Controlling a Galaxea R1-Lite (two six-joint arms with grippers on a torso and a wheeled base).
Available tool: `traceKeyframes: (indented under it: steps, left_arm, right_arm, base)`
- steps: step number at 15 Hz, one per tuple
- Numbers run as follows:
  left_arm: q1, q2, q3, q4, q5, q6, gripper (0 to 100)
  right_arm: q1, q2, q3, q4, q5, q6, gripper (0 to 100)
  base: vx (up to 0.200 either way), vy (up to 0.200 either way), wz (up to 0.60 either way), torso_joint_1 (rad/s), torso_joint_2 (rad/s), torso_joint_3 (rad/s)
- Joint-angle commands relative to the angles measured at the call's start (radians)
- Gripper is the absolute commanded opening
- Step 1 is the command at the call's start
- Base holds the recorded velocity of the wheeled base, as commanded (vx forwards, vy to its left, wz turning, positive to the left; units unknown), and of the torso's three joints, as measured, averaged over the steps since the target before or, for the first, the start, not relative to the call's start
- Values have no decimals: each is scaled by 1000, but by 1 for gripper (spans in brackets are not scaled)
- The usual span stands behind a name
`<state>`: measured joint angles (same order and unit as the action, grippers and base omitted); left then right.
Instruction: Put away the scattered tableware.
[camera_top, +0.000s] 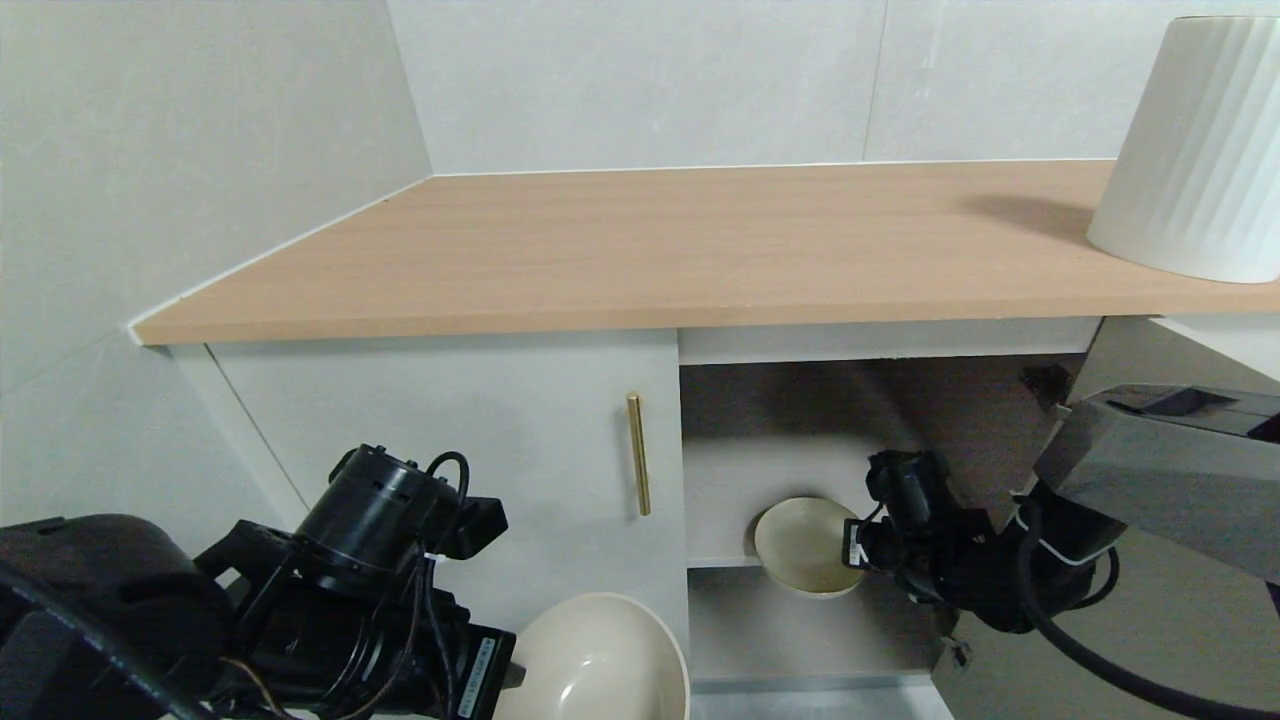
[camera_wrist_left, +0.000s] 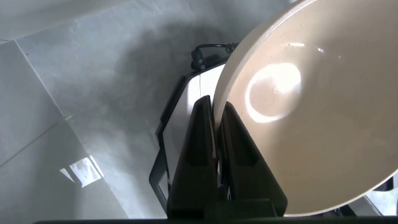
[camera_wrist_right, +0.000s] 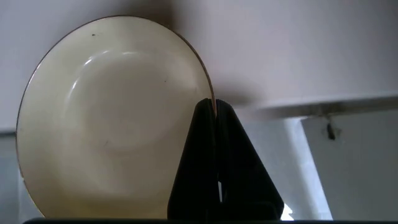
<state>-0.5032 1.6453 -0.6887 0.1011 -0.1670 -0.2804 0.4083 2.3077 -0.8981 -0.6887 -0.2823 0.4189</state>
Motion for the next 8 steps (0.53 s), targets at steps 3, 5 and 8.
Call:
traceKeyframes:
  steps: [3, 5, 8]
  left_arm:
    - [0, 5, 0, 0, 0, 0, 0]
    - [0, 13, 0, 0, 0, 0, 0]
    - [0, 19, 0, 0, 0, 0, 0]
  right_arm:
    - [-22, 49, -82, 0, -43, 0, 0]
    - [-29, 75, -116, 0, -60, -2, 0]
    - [-39, 110, -180, 8, -87, -3, 0]
  base:
    - [0, 0, 0, 0, 0, 0]
    - [0, 0, 0, 0, 0, 0]
    - [0, 0, 0, 0, 0, 0]
